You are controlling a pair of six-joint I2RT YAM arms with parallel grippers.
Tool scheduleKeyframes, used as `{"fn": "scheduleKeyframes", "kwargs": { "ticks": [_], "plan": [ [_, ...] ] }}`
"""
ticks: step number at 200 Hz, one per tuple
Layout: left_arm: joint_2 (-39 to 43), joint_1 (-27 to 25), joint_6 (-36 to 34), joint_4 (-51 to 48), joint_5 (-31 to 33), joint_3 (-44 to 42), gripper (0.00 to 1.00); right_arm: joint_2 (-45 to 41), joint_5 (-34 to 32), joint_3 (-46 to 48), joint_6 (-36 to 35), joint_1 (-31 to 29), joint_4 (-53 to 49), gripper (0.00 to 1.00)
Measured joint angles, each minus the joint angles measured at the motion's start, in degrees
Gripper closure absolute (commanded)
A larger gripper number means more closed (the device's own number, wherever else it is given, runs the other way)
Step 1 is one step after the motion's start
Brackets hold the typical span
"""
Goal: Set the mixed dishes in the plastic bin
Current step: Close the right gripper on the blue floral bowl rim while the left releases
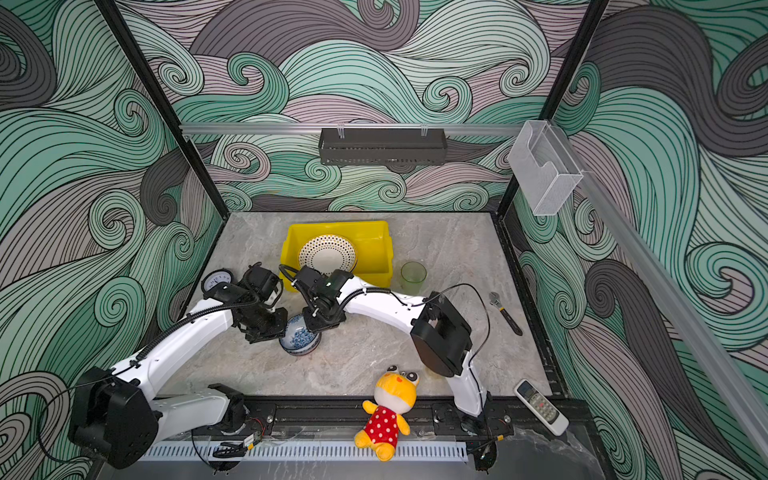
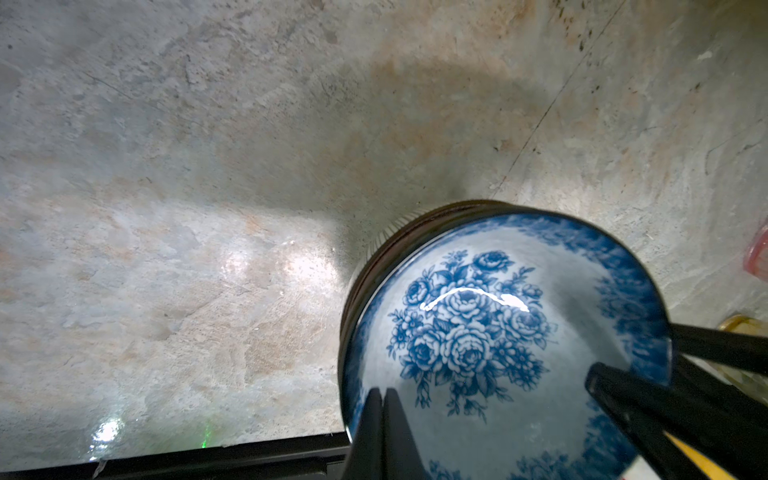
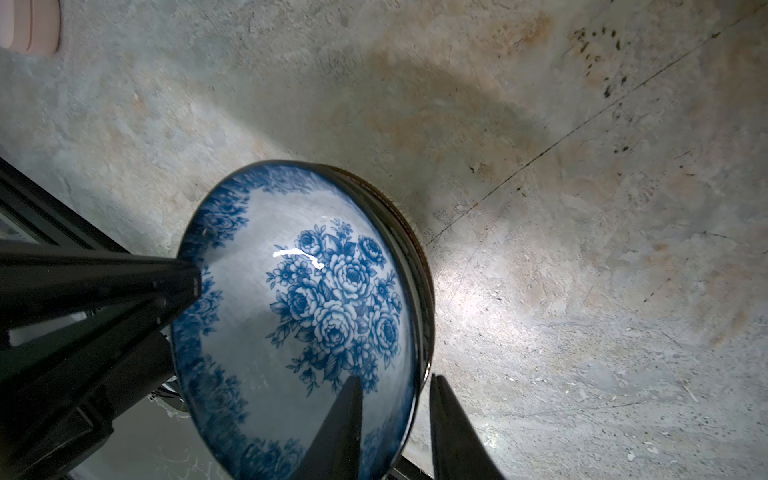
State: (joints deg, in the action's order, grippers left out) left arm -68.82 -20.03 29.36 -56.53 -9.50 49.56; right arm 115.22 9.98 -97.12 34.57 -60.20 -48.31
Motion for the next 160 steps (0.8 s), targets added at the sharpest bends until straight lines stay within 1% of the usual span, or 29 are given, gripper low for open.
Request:
{"fn": "scheduleKeyframes", "kwargs": {
  "ticks": [34, 82, 160],
  "plan": [
    [0.0, 0.0, 0.0, 0.2, 0.0, 0.0, 0.94, 1.5, -0.2, -2.7, 0.0, -0.1, -1.7, 0.77],
    [0.2, 0.0, 0.0, 0.3, -0.1, -0.2, 0.94, 3.9, -1.0, -4.9, -0.1, -0.3, -3.8, 0.79],
    [1.3, 0.0, 0.0, 0.7, -0.2, -0.5, 0.94, 4.0, -2.7, -5.4, 0.2, -0.5, -4.6, 0.96]
  ]
}}
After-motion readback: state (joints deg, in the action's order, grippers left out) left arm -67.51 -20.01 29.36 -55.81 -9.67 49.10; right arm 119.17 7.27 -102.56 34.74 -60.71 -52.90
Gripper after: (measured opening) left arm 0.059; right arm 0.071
